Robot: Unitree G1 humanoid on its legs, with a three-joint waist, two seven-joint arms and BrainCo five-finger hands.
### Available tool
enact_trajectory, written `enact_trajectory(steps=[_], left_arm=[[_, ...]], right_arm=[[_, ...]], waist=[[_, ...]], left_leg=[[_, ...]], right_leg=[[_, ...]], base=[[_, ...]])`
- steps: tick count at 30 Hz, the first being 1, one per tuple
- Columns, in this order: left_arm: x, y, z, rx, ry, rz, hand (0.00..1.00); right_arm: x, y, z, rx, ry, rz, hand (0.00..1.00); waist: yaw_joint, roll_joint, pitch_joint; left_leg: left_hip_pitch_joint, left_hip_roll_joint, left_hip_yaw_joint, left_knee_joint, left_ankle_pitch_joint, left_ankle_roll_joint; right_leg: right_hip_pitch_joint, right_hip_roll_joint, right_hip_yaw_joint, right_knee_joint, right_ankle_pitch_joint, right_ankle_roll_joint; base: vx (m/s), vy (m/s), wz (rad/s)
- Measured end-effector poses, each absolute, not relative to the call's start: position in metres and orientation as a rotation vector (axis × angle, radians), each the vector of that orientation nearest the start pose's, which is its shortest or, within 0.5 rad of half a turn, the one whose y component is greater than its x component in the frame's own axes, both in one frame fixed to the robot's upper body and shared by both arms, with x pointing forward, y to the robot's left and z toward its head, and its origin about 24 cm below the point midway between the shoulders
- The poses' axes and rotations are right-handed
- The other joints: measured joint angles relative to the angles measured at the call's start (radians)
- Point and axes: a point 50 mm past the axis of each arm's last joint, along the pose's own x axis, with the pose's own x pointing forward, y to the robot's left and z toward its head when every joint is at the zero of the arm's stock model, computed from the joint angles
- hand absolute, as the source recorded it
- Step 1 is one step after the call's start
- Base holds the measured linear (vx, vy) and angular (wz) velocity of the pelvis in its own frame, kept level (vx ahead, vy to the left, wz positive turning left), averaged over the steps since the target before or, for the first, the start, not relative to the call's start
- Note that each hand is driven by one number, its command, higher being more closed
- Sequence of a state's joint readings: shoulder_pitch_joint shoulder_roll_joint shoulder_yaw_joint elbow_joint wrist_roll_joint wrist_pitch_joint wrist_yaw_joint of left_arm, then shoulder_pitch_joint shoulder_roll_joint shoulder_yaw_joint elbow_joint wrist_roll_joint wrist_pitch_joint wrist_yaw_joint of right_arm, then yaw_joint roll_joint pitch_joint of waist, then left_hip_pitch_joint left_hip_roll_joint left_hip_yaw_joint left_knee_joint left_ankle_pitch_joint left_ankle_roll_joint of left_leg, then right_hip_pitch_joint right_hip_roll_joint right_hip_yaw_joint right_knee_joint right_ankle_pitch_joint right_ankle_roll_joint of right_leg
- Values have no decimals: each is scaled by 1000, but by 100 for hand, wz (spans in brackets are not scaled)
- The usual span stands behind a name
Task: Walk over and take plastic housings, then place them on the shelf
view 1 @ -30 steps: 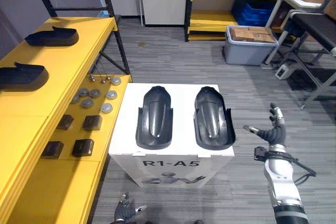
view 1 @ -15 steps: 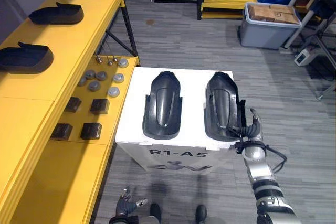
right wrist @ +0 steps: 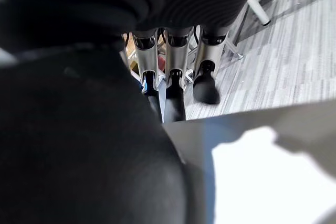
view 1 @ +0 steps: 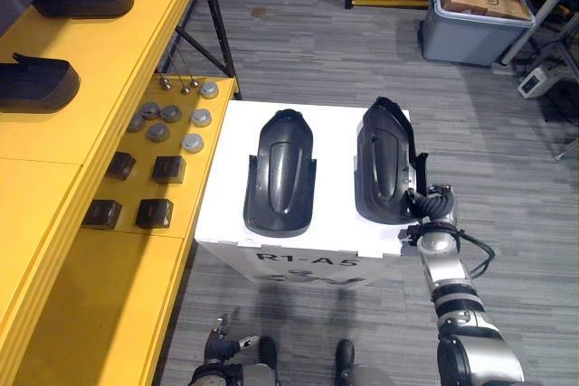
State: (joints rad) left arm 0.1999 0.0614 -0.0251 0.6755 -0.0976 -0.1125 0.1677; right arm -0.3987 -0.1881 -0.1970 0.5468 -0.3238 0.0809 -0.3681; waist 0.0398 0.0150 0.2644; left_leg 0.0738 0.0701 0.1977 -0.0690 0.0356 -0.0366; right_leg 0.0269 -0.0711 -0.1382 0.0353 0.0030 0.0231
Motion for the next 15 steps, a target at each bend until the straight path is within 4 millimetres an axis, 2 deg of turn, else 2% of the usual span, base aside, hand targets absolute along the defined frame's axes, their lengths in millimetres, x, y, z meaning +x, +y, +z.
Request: enact_trajectory(steps=[6,11,15], left_arm=[[131,186,-123,7,754,278,0],[131,193,-120,-2,735,319,0],[132,203,-110,-9,683,368,0]], right_arm=[[286,-236,36,-459,122,-521,100],[267,-242,46,-502,67,-569,100],[253,-245,65,-512,-28,-631,100]], waist=[[-3,-1,-2],[-13,-2,-6],[-26,-1,-17]], left_leg=[[18,-1,0,-2,0,-1],[18,0,-8,-2,4,-5],[18,2,-8,-1,4,-6]], right_leg=[[16,-2,1,2,0,0],[16,-2,-5,7,-1,1],[18,-1,-4,6,-1,1]], base=[[-32,13,0],[-35,11,4],[0,0,0]])
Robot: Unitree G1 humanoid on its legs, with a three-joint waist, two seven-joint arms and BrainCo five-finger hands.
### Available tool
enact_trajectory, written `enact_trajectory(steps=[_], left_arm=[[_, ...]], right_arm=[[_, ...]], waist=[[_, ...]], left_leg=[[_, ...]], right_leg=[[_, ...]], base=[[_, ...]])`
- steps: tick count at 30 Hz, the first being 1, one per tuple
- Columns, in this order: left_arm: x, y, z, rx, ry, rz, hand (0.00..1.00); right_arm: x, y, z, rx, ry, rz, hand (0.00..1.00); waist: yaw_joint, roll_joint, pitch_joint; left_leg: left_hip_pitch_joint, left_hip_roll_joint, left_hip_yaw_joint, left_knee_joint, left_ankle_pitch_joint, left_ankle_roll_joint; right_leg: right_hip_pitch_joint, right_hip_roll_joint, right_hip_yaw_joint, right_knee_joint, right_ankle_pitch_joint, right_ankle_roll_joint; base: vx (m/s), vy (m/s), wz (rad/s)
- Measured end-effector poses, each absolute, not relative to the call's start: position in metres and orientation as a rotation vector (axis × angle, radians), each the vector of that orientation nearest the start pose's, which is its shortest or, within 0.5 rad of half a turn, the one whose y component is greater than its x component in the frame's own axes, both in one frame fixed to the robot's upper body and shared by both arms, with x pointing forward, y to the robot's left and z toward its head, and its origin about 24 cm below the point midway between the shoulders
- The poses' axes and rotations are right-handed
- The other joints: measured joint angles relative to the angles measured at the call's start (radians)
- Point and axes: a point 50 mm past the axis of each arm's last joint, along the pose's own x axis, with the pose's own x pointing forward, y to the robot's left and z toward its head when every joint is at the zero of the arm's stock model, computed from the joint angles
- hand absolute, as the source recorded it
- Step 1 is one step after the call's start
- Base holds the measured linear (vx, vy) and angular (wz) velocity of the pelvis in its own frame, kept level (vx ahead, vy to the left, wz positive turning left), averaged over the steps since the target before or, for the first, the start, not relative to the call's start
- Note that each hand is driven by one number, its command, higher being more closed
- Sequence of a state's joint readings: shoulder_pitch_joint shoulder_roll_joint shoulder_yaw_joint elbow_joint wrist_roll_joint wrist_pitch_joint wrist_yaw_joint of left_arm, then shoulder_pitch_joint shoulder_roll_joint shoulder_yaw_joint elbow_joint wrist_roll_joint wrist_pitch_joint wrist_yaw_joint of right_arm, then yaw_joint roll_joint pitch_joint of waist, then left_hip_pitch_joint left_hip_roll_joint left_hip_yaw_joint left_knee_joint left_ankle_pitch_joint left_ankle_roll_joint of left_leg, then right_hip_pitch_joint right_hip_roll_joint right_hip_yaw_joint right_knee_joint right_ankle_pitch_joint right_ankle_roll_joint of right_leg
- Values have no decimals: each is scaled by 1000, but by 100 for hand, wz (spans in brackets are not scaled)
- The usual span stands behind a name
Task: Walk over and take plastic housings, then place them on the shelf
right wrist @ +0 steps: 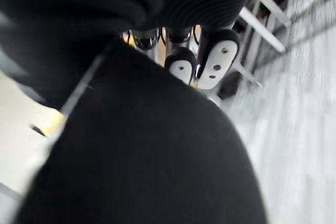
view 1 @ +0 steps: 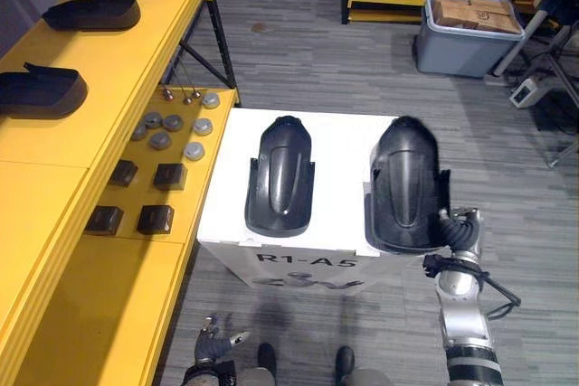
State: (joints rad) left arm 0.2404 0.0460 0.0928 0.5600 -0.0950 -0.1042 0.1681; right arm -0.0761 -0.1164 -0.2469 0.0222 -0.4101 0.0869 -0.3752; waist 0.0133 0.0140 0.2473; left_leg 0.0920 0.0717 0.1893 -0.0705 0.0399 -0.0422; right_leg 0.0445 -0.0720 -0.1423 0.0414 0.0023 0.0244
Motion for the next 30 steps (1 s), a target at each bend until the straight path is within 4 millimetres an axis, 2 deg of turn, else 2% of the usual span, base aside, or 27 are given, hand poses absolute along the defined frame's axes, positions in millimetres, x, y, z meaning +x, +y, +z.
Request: enact_trajectory(steps=[3,7,8,11,14,17,18,19,20,22,23,25,27,30], left_arm=[[140,214,-94,-32,586,441,0],[151,235,-52,-46,369,568,0],[154,240,-35,-56,286,594,0],[163,242,7,-93,76,606,0],[172,234,44,-142,-105,559,0],[181,213,73,-205,-238,456,0],[183,207,78,-219,-256,430,0],[189,191,87,-253,-292,353,0],[191,184,90,-277,-302,318,0],[201,155,98,-347,-317,156,0],[203,147,100,-368,-320,113,0],[212,118,105,-412,-316,-52,0],[220,101,102,-426,-283,-143,0],[228,86,92,-406,-215,-199,0]], right_arm=[[245,-245,83,-512,-118,-667,100],[240,-236,104,-498,-249,-672,100],[239,-232,108,-495,-275,-664,100],[234,-222,111,-510,-304,-632,100],[236,-210,112,-503,-323,-577,100],[239,-197,112,-496,-331,-517,100],[239,-194,112,-497,-334,-502,100],[240,-185,114,-506,-351,-463,100],[240,-181,115,-505,-361,-448,100],[244,-163,122,-500,-410,-380,100],[245,-159,124,-498,-423,-364,100],[250,-143,133,-488,-478,-304,100],[251,-130,140,-483,-527,-253,100],[251,-114,144,-481,-573,-186,100]], waist=[[1,-1,-11],[2,-1,-19],[3,-1,-20],[3,0,-35],[3,0,-49],[2,4,-64],[2,5,-68],[1,8,-74],[1,9,-76],[-1,14,-83],[-2,14,-83],[-4,17,-86],[-11,16,-95],[-23,16,-107]], left_leg=[[2,1,-2,2,0,0],[4,2,-8,6,0,0],[10,1,-10,6,-1,0],[14,-2,-27,5,-1,0],[16,-5,-32,6,0,0],[16,-8,-33,6,0,0],[17,-8,-33,6,0,1],[18,-8,-33,6,0,1],[18,-8,-33,6,0,1],[22,-7,-32,6,1,1],[24,-7,-31,6,1,1],[32,-7,-29,5,1,1],[33,-7,-27,5,2,2],[34,-7,-25,4,2,2]], right_leg=[[6,1,-3,-1,0,0],[13,-1,-9,-1,0,0],[21,-2,-11,-1,-2,3],[33,-7,-29,-1,-5,8],[38,-10,-33,-2,-6,8],[40,-12,-34,-2,-6,8],[41,-13,-35,-2,-6,8],[42,-13,-35,-2,-6,8],[42,-13,-35,-2,-6,8],[44,-12,-34,-1,-6,8],[46,-12,-33,0,-6,8],[53,-12,-32,0,-5,8],[53,-12,-30,0,-5,9],[52,-11,-27,0,-5,10]], base=[[-8,5,3],[-23,10,5],[-26,13,8],[-14,12,14],[-9,16,7],[-2,4,1],[0,0,0],[0,0,0],[0,0,0],[0,0,0],[-17,7,-3],[0,0,0],[0,0,0],[0,0,0]])
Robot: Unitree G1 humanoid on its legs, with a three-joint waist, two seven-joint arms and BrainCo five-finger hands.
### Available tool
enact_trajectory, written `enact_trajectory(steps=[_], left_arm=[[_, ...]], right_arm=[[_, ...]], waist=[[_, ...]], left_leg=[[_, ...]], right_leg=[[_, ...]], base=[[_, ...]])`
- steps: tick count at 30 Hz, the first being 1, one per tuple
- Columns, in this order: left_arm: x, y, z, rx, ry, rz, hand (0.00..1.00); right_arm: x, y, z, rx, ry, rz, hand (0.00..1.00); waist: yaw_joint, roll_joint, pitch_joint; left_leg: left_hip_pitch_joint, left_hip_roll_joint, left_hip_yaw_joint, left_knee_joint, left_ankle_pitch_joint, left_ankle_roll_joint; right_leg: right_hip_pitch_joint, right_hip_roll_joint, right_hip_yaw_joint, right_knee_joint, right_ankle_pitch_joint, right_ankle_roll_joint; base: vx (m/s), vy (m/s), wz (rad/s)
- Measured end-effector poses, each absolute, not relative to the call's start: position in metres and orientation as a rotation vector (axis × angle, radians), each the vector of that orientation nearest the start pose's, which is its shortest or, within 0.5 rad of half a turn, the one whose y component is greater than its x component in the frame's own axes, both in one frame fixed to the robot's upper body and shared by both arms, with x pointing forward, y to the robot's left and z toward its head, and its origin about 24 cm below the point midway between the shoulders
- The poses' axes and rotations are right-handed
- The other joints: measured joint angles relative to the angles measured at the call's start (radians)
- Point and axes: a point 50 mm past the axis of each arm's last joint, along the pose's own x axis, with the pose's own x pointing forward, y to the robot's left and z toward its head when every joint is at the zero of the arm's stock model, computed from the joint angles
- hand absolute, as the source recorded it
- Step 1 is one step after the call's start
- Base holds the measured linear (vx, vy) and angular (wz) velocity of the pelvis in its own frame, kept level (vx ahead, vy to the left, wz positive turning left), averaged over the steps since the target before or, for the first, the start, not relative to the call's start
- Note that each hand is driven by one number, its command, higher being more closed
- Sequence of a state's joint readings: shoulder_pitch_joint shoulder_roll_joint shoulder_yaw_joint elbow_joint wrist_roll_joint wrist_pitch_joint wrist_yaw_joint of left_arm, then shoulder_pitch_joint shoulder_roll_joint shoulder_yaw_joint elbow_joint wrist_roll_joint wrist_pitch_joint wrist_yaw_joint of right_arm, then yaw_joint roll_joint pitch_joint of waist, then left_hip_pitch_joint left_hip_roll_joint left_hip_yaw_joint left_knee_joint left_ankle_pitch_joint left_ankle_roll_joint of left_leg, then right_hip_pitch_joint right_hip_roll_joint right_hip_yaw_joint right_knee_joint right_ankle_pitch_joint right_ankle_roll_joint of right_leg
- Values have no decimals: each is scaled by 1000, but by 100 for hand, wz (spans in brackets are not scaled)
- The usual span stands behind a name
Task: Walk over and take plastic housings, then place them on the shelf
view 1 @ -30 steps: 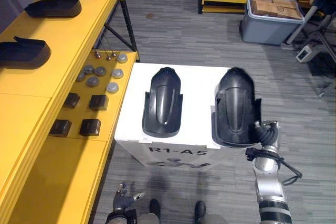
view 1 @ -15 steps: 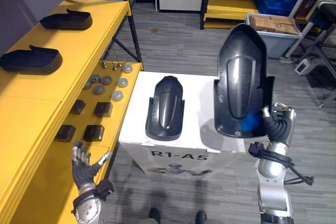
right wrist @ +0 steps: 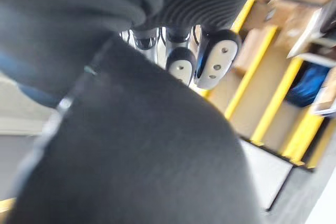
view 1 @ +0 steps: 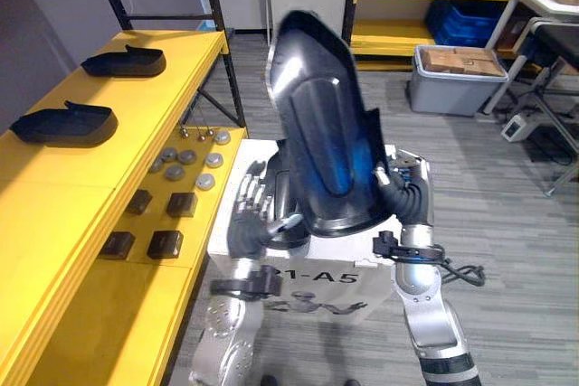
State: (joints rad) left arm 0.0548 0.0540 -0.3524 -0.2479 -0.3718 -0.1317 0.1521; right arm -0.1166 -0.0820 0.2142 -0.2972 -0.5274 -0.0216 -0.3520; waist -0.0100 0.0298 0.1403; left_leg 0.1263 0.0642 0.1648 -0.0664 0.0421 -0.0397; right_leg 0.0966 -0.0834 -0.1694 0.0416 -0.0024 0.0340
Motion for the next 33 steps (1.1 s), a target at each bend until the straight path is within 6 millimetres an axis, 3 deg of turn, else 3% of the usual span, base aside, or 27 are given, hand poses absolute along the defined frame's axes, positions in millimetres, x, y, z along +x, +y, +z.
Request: enact_trajectory(steps=[7,8,14,15,22,29,33], left_arm=[[237,73,88,-414,-169,-253,0],[238,73,86,-404,-158,-253,100],[240,71,78,-381,-108,-256,100],[241,72,75,-369,-96,-251,100],[246,83,70,-350,-73,-169,100],[248,88,69,-316,-68,-158,100],[249,91,71,-259,-93,-150,100]], right_arm=[[250,-109,146,-540,-604,-159,100],[250,-109,146,-550,-608,-152,100],[249,-109,144,-593,-617,-120,100],[248,-107,143,-599,-620,-104,0],[237,-89,142,-554,-691,19,0],[232,-94,130,-498,-623,46,0],[231,-108,123,-431,-548,74,0]], waist=[[0,2,-7],[-3,1,-8],[-15,2,-26],[-18,2,-35],[-25,2,-41],[-25,2,-42],[-23,1,-42]], left_leg=[[11,1,20,-3,0,0],[12,0,24,-3,0,0],[4,-3,26,-4,1,1],[4,-3,26,-4,1,2],[4,-3,27,-3,1,2],[4,-5,27,-5,1,2],[7,-5,28,-11,2,3]], right_leg=[[-1,2,20,0,4,6],[-1,1,24,0,5,8],[-10,-1,26,-2,10,12],[-10,-1,26,-2,10,12],[-10,-2,28,-2,12,11],[-10,-3,27,-3,12,11],[-9,-3,28,-6,12,11]], base=[[-6,6,-7],[-12,9,-10],[-2,1,-1],[0,0,0],[0,0,0],[0,0,0],[0,0,0]])
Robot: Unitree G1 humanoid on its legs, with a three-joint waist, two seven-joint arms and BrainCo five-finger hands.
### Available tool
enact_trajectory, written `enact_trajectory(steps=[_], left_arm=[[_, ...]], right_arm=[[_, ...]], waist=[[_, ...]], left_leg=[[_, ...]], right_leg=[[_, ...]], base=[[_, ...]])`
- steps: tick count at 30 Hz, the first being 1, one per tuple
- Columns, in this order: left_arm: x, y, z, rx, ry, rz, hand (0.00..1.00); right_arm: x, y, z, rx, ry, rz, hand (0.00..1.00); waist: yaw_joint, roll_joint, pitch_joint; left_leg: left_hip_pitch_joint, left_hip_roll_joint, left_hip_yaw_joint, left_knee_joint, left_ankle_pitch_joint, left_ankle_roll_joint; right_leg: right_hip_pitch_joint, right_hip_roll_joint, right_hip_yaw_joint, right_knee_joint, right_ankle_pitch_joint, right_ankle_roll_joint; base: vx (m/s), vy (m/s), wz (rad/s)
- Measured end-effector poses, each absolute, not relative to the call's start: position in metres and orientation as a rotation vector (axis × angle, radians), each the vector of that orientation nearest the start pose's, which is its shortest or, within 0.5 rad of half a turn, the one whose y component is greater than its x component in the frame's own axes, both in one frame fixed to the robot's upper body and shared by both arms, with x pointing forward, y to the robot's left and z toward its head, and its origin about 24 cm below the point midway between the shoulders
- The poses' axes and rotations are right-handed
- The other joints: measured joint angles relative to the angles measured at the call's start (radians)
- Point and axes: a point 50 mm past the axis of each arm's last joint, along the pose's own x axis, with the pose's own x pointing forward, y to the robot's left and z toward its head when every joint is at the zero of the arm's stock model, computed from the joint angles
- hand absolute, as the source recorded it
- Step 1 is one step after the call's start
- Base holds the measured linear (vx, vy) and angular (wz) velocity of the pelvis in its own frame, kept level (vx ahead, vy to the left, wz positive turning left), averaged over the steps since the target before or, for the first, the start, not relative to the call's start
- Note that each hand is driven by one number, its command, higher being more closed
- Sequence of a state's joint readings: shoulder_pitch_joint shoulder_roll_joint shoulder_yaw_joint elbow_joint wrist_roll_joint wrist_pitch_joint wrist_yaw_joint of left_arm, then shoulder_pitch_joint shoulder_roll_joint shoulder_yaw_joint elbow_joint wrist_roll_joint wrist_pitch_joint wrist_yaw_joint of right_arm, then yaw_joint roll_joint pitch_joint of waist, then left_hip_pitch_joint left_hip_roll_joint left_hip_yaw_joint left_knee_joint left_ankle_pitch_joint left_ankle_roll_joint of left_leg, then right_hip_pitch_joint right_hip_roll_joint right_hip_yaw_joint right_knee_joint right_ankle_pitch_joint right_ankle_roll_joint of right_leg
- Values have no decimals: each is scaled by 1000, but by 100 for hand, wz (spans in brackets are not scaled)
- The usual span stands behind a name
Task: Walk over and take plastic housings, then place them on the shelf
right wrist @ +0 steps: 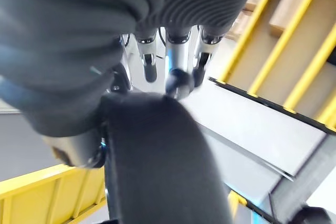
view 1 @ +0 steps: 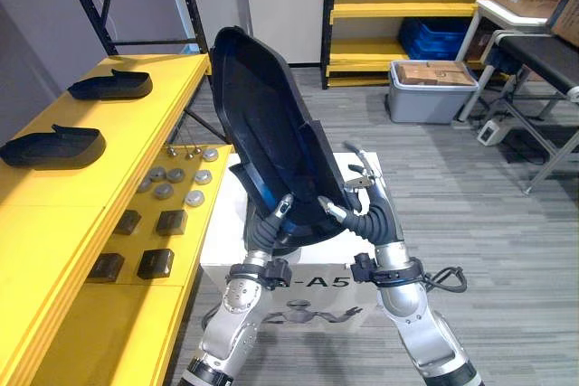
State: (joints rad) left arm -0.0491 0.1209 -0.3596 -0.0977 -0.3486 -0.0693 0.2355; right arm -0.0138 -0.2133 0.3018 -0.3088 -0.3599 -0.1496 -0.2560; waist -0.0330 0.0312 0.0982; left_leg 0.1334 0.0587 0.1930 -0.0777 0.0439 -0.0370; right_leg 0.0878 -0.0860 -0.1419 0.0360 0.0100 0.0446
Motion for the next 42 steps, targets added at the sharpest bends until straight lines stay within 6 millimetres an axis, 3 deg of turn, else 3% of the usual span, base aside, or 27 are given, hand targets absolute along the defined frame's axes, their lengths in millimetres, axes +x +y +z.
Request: enact_trajectory(steps=[4,8,11,14,16,18,22,24,27,30,31,33,34,36,37,39,42], left_arm=[[248,91,76,-248,-128,-142,100],[240,117,81,-267,-169,-35,100],[232,137,70,-238,-140,52,100],[221,150,58,-214,-93,110,100],[215,153,54,-212,-74,122,100],[208,152,48,-208,-51,125,100],[199,152,41,-216,-17,135,100],[195,151,39,-225,-7,139,100],[190,155,44,-239,-30,166,100],[190,156,49,-242,-55,172,100],[190,156,52,-248,-72,175,100],[189,156,58,-253,-100,179,100],[189,156,65,-259,-135,180,100],[190,156,71,-266,-167,178,100],[192,155,73,-269,-182,174,100],[194,151,73,-277,-181,159,100],[196,146,72,-278,-173,141,100]], right_arm=[[226,-139,134,-309,-552,23,0],[215,-220,156,-241,-604,-321,0],[198,-257,155,-229,-595,-490,0],[184,-287,127,-147,-481,-625,0],[178,-300,94,-106,-334,-683,0],[162,-308,33,-72,-48,-735,0],[128,-302,-37,27,286,-766,0],[98,-288,-76,117,477,-780,0],[77,-258,-114,249,675,-741,0],[69,-229,-132,314,788,-658,0],[70,-213,-139,335,834,-593,0],[76,-203,-142,349,846,-545,0],[84,-199,-141,351,837,-522,0],[91,-200,-142,345,835,-513,0],[94,-202,-144,320,858,-499,0],[91,-202,-148,286,902,-479,0],[88,-201,-152,253,943,-455,0]], waist=[[2,0,0],[-5,0,0],[-12,3,-1],[-14,4,-2],[-14,5,-2],[-11,8,-4],[-10,13,-6],[-5,14,-7],[6,13,-6],[27,5,0],[43,3,2],[55,-4,11],[54,-13,17],[56,-25,25],[63,-23,33],[61,-18,43],[75,-35,48]], left_leg=[[4,-2,0,-8,2,3],[3,-3,0,-8,2,3],[1,-1,-1,-9,2,2],[-2,0,-2,-10,2,2],[-8,0,-4,-12,2,2],[-11,0,-7,-12,2,2],[-11,2,-18,-12,2,2],[-6,2,-33,-12,0,0],[-5,-1,-54,-13,-4,-5],[-6,-10,-95,-13,-6,-5],[-11,-20,-139,-12,-2,-6],[-38,-33,-183,7,0,-3],[-104,-39,-172,52,-18,26],[-164,-30,-64,92,-43,64],[-226,22,107,176,-56,84],[-253,71,251,249,-36,107],[-246,0,246,204,-40,100]], right_leg=[[1,-1,0,-1,0,0],[1,-1,0,-3,0,0],[1,0,-2,-6,-1,1],[0,1,-3,-9,-1,2],[-2,1,-4,-10,-2,2],[-2,0,-7,-11,-2,3],[5,-2,-19,-10,-7,9],[19,-7,-37,-7,-12,15],[20,-17,-57,17,-27,24],[26,-33,-98,55,-54,29],[39,-47,-146,70,-69,30],[47,-68,-208,95,-86,36],[48,-95,-303,103,-92,43],[49,-127,-406,104,-92,43],[56,-151,-502,116,-92,44],[100,-162,-594,137,-97,51],[140,-226,-688,163,-92,58]], base=[[0,0,0],[0,0,0],[0,0,0],[0,0,0],[-3,1,2],[-4,6,4],[1,1,10],[-10,2,20],[-25,10,20],[-22,-4,54],[-8,-21,77],[-10,-31,129],[-20,-23,173],[-2,17,198],[36,57,199],[117,64,183],[251,192,138]])
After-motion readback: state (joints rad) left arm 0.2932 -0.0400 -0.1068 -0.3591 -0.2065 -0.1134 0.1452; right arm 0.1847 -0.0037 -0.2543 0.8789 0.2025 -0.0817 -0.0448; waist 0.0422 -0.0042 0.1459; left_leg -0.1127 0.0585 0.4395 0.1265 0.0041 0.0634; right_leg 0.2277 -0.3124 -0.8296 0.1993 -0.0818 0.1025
